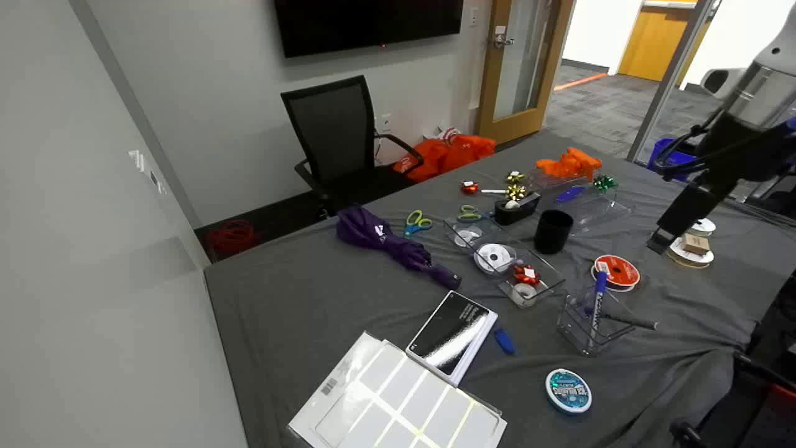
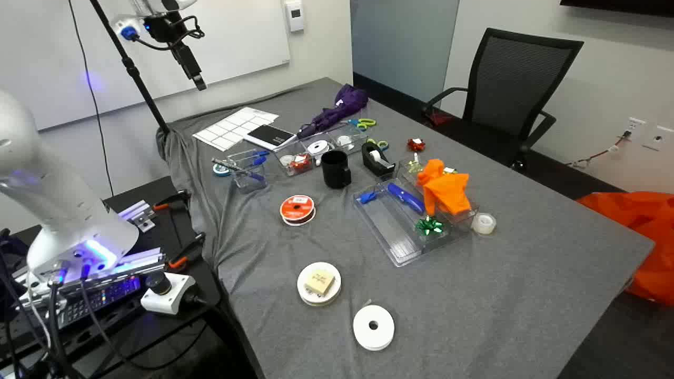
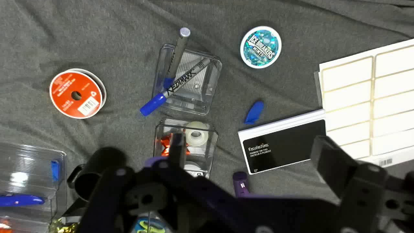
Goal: Move the green ribbon to the large container on the left.
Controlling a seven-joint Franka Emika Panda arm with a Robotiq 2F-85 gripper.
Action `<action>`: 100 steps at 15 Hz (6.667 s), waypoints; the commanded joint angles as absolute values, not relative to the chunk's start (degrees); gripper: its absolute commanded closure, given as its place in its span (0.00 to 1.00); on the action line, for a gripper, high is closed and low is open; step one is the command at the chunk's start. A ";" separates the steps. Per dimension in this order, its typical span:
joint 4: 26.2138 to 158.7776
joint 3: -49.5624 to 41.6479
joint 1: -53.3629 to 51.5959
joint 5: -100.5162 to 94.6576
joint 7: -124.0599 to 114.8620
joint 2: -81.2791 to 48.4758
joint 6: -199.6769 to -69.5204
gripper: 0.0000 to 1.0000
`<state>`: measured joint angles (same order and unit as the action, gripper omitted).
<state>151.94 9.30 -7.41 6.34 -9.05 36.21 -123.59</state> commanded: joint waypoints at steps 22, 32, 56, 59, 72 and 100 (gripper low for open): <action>142.47 -5.32 0.71 0.50 4.45 26.66 -123.94 0.00; 137.44 -7.80 2.71 -2.19 10.29 22.98 -129.94 0.00; 110.96 -15.96 9.54 15.56 24.55 -14.06 -137.01 0.00; 108.03 -13.55 12.65 14.29 23.65 -20.06 -144.76 0.00; 104.63 -11.20 16.36 6.98 16.62 -27.29 -153.04 0.00; 75.83 -22.29 13.50 -8.28 -6.77 -59.64 -152.59 0.00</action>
